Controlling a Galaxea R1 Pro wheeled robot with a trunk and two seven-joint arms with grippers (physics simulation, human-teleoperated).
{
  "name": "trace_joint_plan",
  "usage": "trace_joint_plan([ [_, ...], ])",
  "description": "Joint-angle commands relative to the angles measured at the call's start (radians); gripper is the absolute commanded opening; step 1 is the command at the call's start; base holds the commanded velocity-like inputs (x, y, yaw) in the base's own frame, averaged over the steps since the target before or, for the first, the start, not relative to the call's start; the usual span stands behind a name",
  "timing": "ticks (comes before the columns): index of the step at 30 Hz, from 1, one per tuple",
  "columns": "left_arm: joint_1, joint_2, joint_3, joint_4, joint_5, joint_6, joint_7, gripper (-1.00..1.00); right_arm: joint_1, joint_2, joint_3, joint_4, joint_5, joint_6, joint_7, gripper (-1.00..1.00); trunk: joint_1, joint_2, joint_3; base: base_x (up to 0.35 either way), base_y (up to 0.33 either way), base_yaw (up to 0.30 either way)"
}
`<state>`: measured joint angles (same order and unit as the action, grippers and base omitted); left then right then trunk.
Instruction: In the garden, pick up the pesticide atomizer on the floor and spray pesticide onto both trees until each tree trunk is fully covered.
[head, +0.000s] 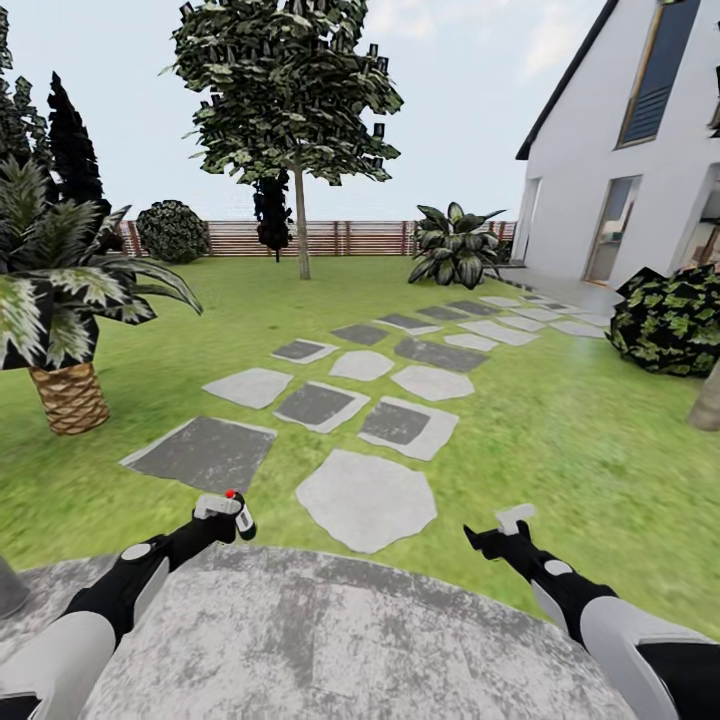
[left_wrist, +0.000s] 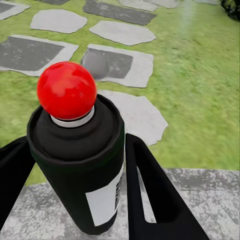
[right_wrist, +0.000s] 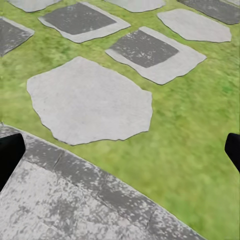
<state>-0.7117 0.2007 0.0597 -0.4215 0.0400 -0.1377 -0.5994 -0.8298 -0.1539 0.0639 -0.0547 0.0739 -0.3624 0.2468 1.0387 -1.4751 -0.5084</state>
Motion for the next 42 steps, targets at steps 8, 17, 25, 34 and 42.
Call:
trace_joint_plan([
  [8,0.0,-0.011,0.0,0.0,0.009,0.0,0.017,-1.0,0.0,0.056,0.0,-0.002,0.0,-0.003,-0.077,1.0,0.0,0.0,0.005,0.345,0.114,0.0],
  [17,0.0,-0.016,-0.001,0.0,0.009,0.0,0.019,-1.0,0.0,0.064,-0.001,0.001,0.002,-0.002,-0.088,1.0,0.0,0.0,0.006,0.345,0.114,0.0],
  [25,0.0,-0.023,-0.001,0.001,0.009,0.0,0.025,-1.0,0.0,0.062,-0.001,0.005,0.003,0.002,-0.093,1.0,0.0,0.0,0.006,0.345,0.115,0.0],
  [34,0.0,-0.025,-0.001,0.001,0.009,0.0,0.026,-1.0,0.0,0.062,-0.001,0.007,0.003,0.002,-0.095,1.0,0.0,0.0,0.006,0.345,0.116,0.0],
  [42,0.0,-0.03,-0.001,-0.002,0.01,-0.001,0.024,-1.0,0.0,-0.027,-0.004,-0.008,-0.004,0.062,0.368,1.0,0.0,0.0,0.006,0.345,0.119,0.0],
])
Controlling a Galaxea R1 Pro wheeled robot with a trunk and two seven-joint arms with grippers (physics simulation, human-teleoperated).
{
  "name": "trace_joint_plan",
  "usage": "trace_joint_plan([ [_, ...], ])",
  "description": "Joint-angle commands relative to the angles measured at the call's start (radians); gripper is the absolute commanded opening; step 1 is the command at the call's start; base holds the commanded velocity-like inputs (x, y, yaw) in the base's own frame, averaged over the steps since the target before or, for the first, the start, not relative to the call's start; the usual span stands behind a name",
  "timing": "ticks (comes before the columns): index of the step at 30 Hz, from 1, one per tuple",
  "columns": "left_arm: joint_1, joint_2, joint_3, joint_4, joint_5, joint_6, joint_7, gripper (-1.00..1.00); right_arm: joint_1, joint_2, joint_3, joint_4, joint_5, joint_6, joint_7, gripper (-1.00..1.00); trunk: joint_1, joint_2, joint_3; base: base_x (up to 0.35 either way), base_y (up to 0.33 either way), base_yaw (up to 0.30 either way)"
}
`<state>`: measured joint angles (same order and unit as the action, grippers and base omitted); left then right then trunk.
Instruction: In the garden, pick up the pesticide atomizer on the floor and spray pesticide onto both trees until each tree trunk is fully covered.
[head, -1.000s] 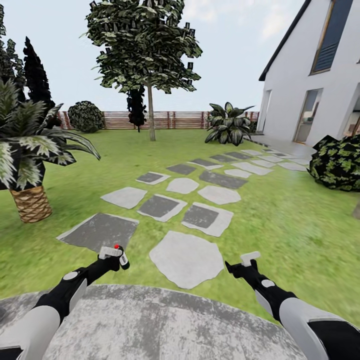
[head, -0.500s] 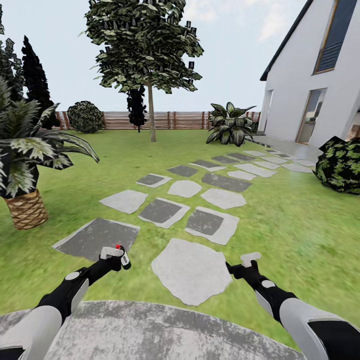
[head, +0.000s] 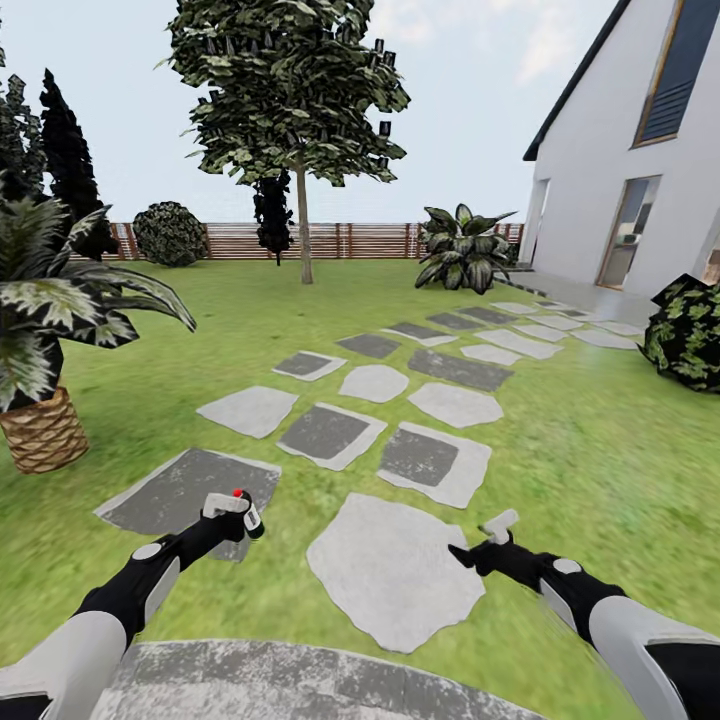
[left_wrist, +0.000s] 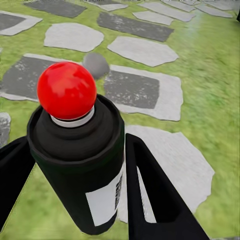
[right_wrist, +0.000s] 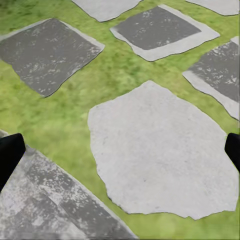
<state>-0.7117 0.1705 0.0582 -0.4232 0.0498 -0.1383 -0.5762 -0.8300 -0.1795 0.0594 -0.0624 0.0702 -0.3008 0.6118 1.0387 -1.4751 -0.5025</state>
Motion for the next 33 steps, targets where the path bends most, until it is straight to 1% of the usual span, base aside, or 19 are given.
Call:
trace_joint_plan([
  [1,0.0,0.0,0.0,0.0,0.0,-0.001,0.001,-1.0,0.0,-0.009,0.0,-0.006,-0.001,0.006,0.032,1.0,0.0,0.0,0.0,0.345,0.121,0.0],
  [2,0.0,0.0,0.0,-0.001,0.001,-0.001,0.0,-1.0,0.0,-0.021,-0.001,-0.018,-0.002,0.013,0.076,1.0,0.0,0.0,0.0,0.345,0.121,0.0],
  [3,0.0,0.0,0.0,-0.001,0.001,-0.001,0.0,-1.0,0.0,-0.028,-0.002,-0.025,-0.004,0.018,0.104,1.0,0.0,0.0,0.0,0.345,0.121,0.0],
  [7,0.0,0.0,0.0,-0.002,0.001,0.0,0.0,-1.0,0.0,-0.039,-0.002,-0.035,-0.005,0.025,0.141,1.0,0.0,0.0,0.0,0.345,0.121,0.0],
  [11,0.0,0.0,0.0,-0.002,0.001,0.0,0.0,-1.0,0.0,-0.043,-0.004,-0.042,-0.006,0.027,0.147,1.0,0.0,0.0,0.0,0.345,0.121,0.0],
  [14,0.0,0.0,0.0,-0.002,0.001,0.0,0.0,-1.0,0.0,-0.044,-0.01,-0.057,-0.007,0.025,0.133,1.0,0.0,0.0,0.0,0.345,0.121,0.0],
  [18,0.0,0.0,0.0,-0.002,0.001,0.0,0.0,-1.0,0.0,-0.043,-0.018,-0.075,-0.008,0.023,0.055,1.0,0.0,0.0,0.0,0.345,0.121,0.0],
  [22,0.0,0.0,0.0,-0.002,0.001,0.0,-0.001,-1.0,0.0,-0.044,-0.022,-0.079,-0.009,0.027,0.024,1.0,0.0,0.0,0.0,0.345,0.121,0.0],
  [24,0.0,0.0,0.0,-0.002,0.001,0.0,0.0,-1.0,0.0,-0.053,-0.027,-0.081,-0.012,0.054,-0.005,1.0,0.0,0.0,0.0,0.345,0.121,0.0],
  [25,0.0,0.0,0.0,-0.001,0.001,0.0,0.0,-1.0,-0.001,-0.067,-0.046,-0.081,-0.025,0.082,-0.029,1.0,0.0,0.0,0.0,0.345,0.121,0.0],
  [27,0.0,0.0,0.0,-0.001,0.001,0.0,0.0,-1.0,-0.002,-0.089,-0.126,-0.082,-0.084,0.136,-0.064,1.0,0.0,0.0,0.0,0.345,0.121,0.0],
  [28,0.0,0.0,0.0,-0.001,0.001,0.0,0.0,-1.0,-0.002,-0.094,-0.154,-0.084,-0.105,0.153,-0.068,1.0,0.0,0.0,0.0,0.345,0.121,0.0],
  [29,0.0,0.0,0.0,0.0,0.001,0.0,0.0,-1.0,-0.002,-0.096,-0.164,-0.086,-0.113,0.159,-0.065,1.0,0.0,0.0,0.0,0.345,0.121,0.0],
  [30,0.0,0.0,0.0,0.0,0.001,0.0,0.0,-1.0,-0.003,-0.099,-0.178,-0.097,-0.124,0.168,-0.046,1.0,0.0,0.0,0.0,0.345,0.121,0.0],
  [31,0.0,0.0,0.0,0.0,0.001,-0.001,0.0,-1.0,-0.003,-0.101,-0.191,-0.117,-0.134,0.177,0.02,1.0,0.0,0.0,0.0,0.345,0.121,0.0],
  [32,0.0,0.0,0.0,0.0,0.001,-0.001,-0.001,-1.0,-0.003,-0.101,-0.193,-0.122,-0.136,0.179,0.047,1.0,0.0,0.0,0.0,0.345,0.121,0.0],
  [33,0.0,0.0,0.001,0.0,0.001,-0.001,-0.001,-1.0,-0.003,-0.102,-0.197,-0.129,-0.139,0.181,0.094,1.0,0.0,0.0,0.0,0.345,0.121,0.0],
])
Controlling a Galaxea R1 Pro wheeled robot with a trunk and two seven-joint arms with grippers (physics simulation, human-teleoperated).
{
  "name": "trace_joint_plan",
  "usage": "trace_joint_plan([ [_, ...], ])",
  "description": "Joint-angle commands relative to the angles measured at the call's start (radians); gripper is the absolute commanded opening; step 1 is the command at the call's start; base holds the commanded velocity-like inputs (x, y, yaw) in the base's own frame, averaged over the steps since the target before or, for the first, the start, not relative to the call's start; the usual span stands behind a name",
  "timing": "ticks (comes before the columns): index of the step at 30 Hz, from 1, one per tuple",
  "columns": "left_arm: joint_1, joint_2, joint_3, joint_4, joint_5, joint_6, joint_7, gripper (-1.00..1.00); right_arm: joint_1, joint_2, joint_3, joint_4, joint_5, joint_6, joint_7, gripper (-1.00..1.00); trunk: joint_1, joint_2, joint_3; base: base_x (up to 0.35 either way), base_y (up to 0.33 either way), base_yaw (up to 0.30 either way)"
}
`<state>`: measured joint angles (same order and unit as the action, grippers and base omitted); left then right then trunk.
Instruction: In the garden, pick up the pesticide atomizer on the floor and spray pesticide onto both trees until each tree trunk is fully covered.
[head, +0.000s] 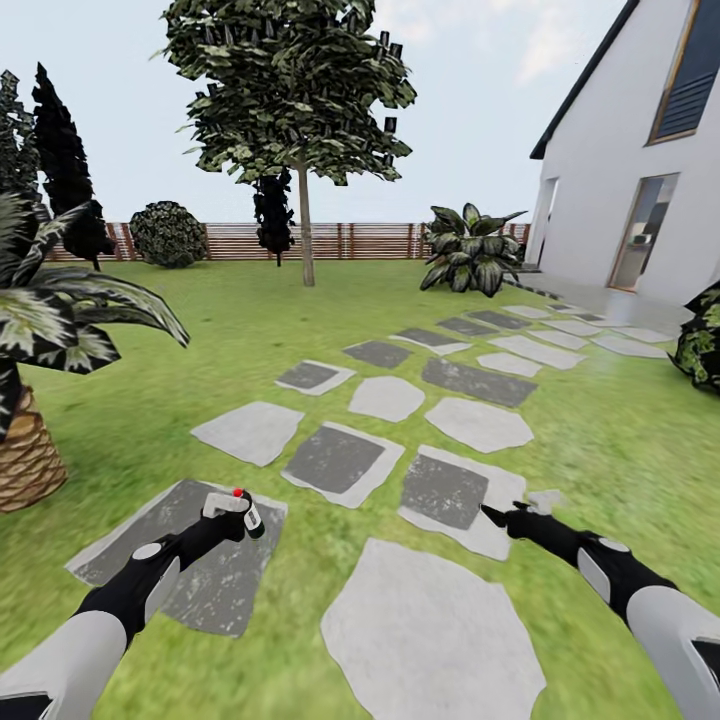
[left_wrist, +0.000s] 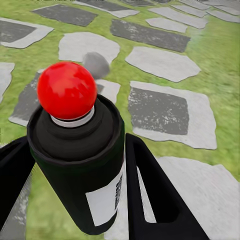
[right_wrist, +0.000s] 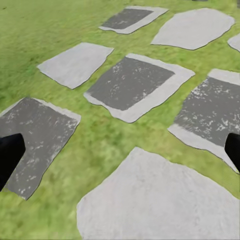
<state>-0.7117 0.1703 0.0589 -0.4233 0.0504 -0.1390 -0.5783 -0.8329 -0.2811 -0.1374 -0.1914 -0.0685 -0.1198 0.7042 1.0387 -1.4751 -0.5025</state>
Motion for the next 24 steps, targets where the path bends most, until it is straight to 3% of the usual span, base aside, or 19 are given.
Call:
trace_joint_plan([
  [1,0.0,0.0,0.001,0.0,0.001,-0.001,0.0,-1.0,0.0,0.0,-0.003,-0.005,-0.002,0.002,0.033,1.0,0.0,0.0,0.0,0.345,0.121,0.0],
  [7,0.0,0.0,0.004,-0.006,0.003,-0.006,-0.009,-1.0,0.0,0.004,-0.005,-0.012,-0.002,-0.001,0.084,1.0,0.0,0.0,0.0,0.345,0.121,0.0],
  [24,0.0,-0.01,-0.001,-0.01,0.002,-0.002,-0.003,-1.0,0.0,0.018,-0.005,-0.013,-0.001,-0.007,0.058,1.0,0.0,0.0,0.0,0.345,0.121,0.0],
])
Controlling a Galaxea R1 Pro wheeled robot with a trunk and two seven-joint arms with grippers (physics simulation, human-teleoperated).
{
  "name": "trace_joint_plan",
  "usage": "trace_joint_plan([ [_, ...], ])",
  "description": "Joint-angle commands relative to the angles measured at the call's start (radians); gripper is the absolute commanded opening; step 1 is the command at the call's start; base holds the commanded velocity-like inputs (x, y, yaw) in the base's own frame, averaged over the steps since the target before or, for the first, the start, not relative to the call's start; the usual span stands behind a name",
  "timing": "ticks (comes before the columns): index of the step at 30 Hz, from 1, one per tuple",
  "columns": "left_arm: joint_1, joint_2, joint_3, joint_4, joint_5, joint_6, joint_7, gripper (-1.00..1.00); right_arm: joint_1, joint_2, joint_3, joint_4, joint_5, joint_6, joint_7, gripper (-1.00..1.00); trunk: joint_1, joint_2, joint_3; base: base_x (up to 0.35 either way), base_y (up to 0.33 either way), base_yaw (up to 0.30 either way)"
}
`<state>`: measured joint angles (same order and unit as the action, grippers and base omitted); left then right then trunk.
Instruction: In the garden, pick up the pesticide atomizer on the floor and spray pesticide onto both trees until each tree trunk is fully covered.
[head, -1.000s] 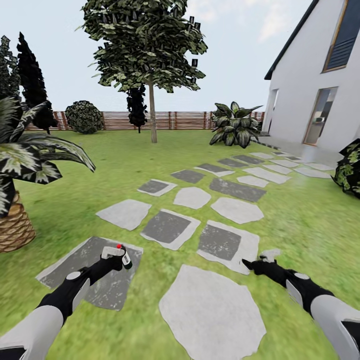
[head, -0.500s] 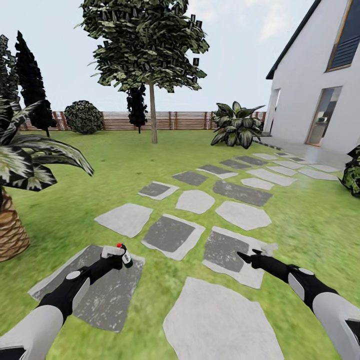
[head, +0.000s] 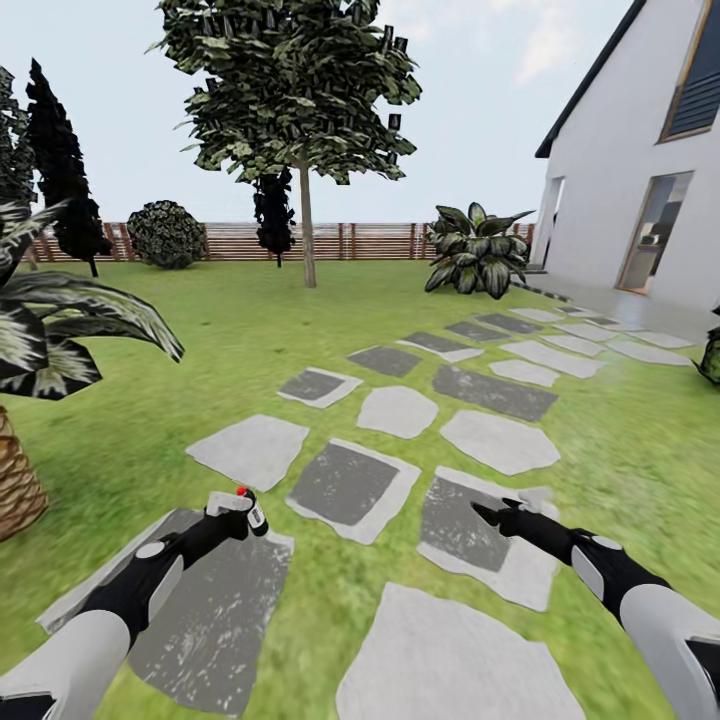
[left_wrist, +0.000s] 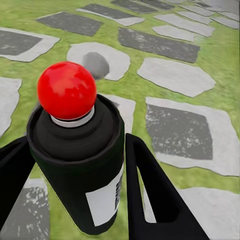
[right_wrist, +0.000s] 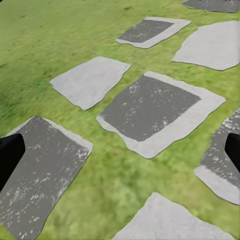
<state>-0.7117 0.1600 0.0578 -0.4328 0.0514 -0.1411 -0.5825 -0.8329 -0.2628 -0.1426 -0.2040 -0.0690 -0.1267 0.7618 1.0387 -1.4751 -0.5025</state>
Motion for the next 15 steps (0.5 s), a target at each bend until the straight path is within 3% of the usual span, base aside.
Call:
trace_joint_plan([
  [1,0.0,-0.004,0.0,0.0,0.0,0.0,0.001,-1.0,0.0,0.0,0.0,0.0,0.0,0.0,0.0,1.0,0.0,0.0,0.0,0.345,0.121,0.0],
  [15,0.0,-0.047,0.004,0.003,0.002,0.001,0.004,-1.0,0.0,0.01,0.004,0.0,0.001,-0.001,-0.001,1.0,0.0,0.0,0.0,0.345,0.121,0.0],
])
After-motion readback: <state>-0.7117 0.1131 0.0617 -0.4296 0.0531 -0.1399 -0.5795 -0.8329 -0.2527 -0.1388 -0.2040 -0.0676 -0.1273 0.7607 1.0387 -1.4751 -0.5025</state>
